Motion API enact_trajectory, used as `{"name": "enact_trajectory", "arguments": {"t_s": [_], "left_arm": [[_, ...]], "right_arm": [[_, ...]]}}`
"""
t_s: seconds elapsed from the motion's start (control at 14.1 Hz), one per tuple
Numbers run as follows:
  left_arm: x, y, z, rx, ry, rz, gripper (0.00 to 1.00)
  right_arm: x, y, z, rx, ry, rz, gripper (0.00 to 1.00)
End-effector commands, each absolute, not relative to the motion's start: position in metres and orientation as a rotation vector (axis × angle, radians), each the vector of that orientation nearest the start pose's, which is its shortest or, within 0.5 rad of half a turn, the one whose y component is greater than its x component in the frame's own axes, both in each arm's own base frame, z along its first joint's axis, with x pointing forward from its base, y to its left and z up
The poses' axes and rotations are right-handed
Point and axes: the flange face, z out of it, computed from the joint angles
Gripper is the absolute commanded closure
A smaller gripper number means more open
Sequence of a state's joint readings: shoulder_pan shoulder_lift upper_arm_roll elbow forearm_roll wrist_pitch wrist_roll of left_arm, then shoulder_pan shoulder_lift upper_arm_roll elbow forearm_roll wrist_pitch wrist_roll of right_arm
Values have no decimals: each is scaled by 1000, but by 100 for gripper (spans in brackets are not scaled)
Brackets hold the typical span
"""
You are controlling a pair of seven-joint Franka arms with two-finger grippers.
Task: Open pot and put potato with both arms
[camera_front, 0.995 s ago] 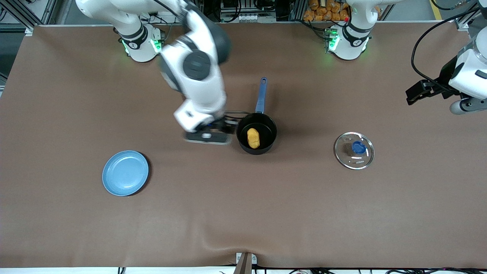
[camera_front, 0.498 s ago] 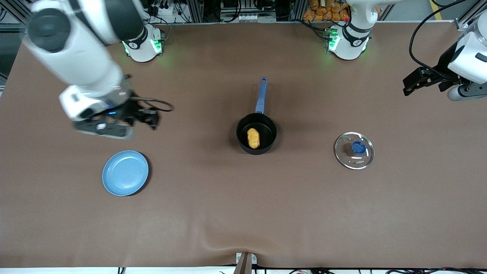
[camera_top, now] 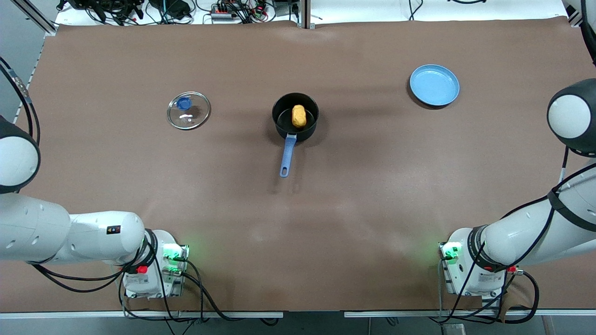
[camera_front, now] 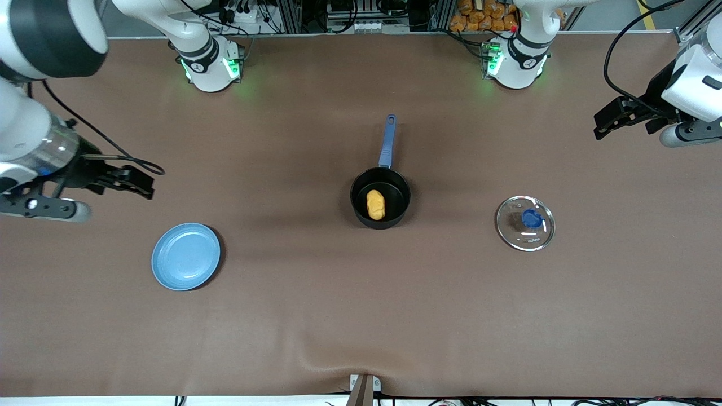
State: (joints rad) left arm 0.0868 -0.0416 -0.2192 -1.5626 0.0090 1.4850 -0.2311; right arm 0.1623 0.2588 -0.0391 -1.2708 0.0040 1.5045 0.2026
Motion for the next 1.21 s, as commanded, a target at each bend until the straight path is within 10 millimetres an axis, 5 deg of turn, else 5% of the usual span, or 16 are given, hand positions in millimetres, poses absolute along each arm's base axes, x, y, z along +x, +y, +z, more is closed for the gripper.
{"name": "enact_trajectory", "arguments": {"t_s": [0.0,0.36,0.78,1.14], "left_arm": [[519,-73,649,-3127,-134,61,0],[516,-73,649,-3126,-139,73,0],[515,-73,649,-3125,-141,73,0],[514,-73,652,-3125,-141,68,0]], "right_arm": [[619,39,614,-3129,-5,59,0],[620,-10,613,-3131,-196,62,0],[605,-6,617,-3115,-199,62,0],[576,18,643,-3184,-290,-145,0]]}}
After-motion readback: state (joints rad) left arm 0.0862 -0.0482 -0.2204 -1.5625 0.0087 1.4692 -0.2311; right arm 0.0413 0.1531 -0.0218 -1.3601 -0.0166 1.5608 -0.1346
